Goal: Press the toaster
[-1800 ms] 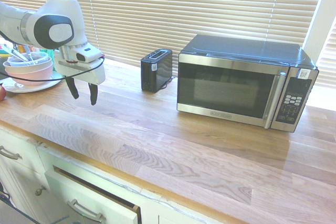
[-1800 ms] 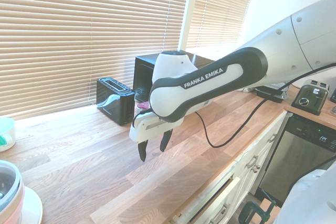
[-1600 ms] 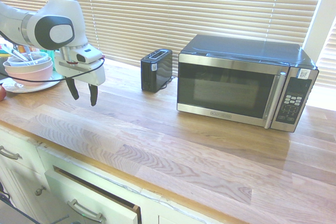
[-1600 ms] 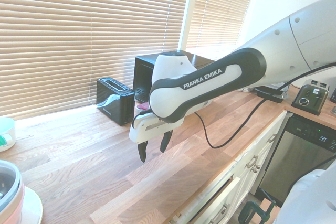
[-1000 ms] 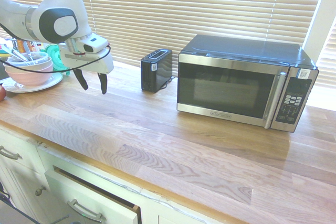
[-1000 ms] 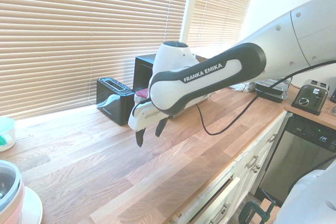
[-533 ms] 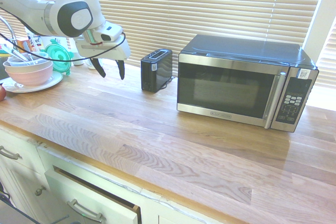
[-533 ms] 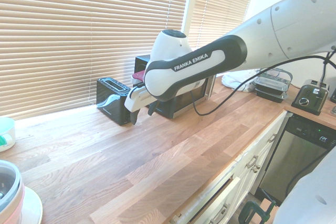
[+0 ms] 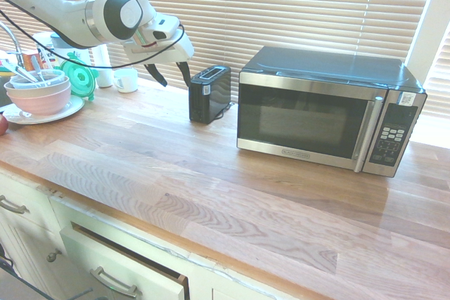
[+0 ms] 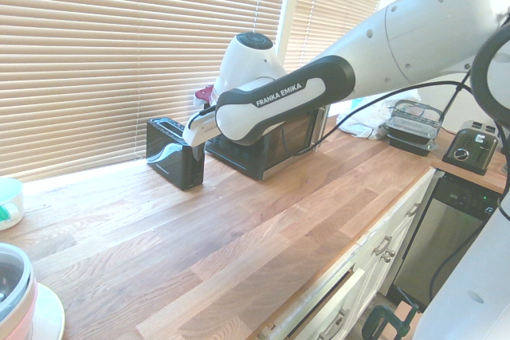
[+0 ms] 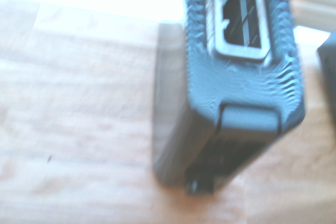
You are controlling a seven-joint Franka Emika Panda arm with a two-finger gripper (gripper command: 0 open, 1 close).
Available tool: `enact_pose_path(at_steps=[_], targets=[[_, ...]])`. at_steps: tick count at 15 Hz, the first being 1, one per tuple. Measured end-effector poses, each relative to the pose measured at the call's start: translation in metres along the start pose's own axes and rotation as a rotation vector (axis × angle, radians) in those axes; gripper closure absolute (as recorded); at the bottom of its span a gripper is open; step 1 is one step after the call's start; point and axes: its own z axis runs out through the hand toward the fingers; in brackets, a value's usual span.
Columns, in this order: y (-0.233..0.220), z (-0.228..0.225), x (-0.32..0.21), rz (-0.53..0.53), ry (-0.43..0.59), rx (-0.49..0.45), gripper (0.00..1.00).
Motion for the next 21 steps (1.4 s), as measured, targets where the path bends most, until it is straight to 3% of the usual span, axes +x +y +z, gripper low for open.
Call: enact_pose_path(at_steps=[6,17,18,21], targets=[[-0.006,0.013,0.028,0.024,-0.045,0.068,0.00],[-0.008,0.025,0.046,0.036,-0.047,0.105,0.00],[-0.007,0.026,0.047,0.034,-0.050,0.109,1.00],[-0.006,0.025,0.048,0.034,-0.054,0.116,1.00]])
